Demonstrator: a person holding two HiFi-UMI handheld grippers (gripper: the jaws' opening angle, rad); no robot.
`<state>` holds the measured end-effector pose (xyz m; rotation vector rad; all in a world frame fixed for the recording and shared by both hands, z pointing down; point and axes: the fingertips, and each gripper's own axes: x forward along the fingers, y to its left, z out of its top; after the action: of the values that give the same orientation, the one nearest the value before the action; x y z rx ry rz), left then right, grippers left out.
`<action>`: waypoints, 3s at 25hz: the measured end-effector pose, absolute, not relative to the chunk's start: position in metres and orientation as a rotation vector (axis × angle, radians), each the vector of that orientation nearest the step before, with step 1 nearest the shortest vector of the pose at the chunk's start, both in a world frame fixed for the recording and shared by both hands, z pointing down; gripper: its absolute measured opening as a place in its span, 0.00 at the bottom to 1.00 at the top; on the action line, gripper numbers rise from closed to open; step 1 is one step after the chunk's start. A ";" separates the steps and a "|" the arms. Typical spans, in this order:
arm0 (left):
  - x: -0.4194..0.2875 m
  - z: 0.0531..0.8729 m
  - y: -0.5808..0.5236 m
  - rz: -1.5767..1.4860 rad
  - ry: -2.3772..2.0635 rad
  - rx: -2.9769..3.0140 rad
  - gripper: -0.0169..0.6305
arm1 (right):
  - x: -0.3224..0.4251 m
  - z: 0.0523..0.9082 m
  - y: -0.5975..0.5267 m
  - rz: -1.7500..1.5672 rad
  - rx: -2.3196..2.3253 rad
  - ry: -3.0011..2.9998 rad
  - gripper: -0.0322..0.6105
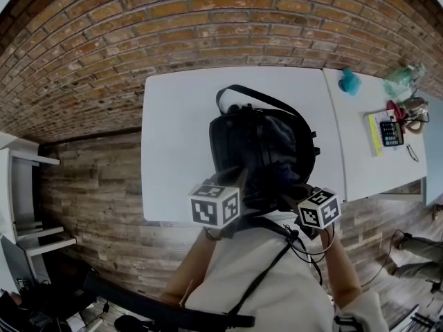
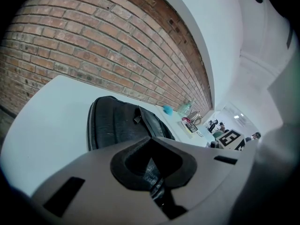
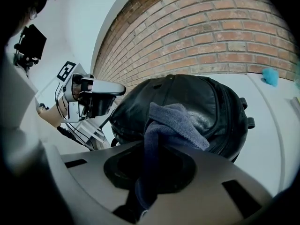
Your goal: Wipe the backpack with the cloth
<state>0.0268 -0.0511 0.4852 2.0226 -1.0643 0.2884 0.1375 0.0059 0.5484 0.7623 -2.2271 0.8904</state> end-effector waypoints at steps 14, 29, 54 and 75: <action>0.022 0.484 -0.054 0.282 -1.074 2.023 0.03 | 0.140 0.548 0.009 0.884 0.669 -2.163 0.12; 0.010 0.482 -0.064 0.282 -1.096 2.018 0.03 | 0.093 0.456 -0.136 0.677 0.779 -2.338 0.12; -0.005 0.485 -0.075 0.264 -1.120 1.993 0.03 | 0.056 0.519 -0.213 0.607 0.959 -2.133 0.12; 0.000 0.485 -0.060 0.253 -1.127 1.983 0.03 | 0.069 0.518 -0.139 0.664 0.878 -2.175 0.12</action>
<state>0.0003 -0.0598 0.4848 1.9827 -1.1267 0.2533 0.0689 -0.1394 0.5177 0.8784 -2.1747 0.6644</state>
